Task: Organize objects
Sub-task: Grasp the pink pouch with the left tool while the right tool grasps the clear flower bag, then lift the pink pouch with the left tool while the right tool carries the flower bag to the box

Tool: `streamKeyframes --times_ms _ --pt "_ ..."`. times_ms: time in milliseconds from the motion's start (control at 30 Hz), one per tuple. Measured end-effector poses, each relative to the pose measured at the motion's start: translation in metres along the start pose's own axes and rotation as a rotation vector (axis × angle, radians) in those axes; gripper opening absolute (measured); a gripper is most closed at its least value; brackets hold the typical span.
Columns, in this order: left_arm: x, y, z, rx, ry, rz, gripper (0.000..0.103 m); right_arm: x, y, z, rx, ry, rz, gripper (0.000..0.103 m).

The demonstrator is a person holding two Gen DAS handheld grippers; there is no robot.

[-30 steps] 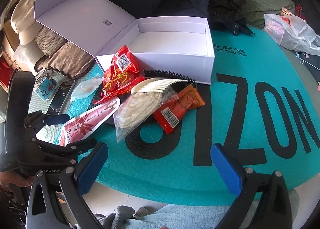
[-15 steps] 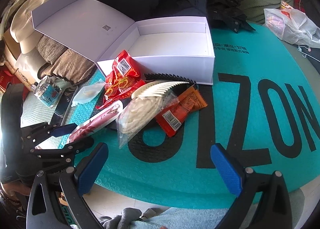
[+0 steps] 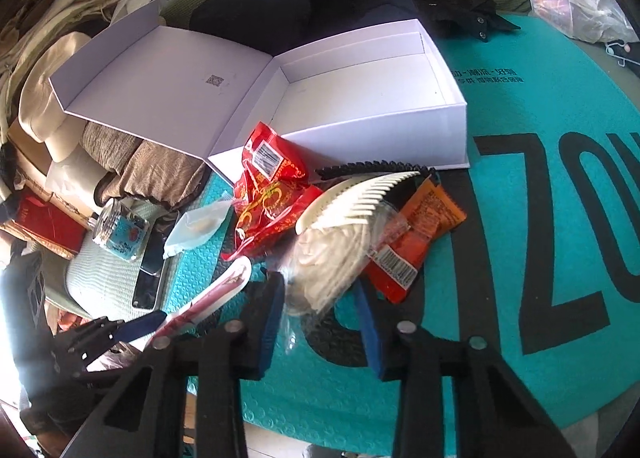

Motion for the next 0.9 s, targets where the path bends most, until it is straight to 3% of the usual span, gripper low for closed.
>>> streamKeyframes --times_ms 67,200,900 --pt "0.001 -0.004 0.002 -0.005 -0.006 0.002 0.049 -0.001 0.001 0.001 -0.033 0.034 0.008 0.018" --pt "0.004 -0.01 0.005 -0.004 -0.011 0.01 0.047 0.004 -0.004 0.002 -0.075 0.058 0.013 0.013" --pt "0.018 -0.047 0.045 0.015 0.026 0.079 0.042 0.038 -0.074 0.018 -0.106 0.036 0.086 0.012"
Point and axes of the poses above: each gripper's, at about its wrist camera, not at the fingertips, and y roughly the way its jaws point, z to its right, x to its underside, the point moved 5 cm from there along y, roughly the way its jaws point, and after that the axes turned 3 degrees about y, right-handed, at the moved point
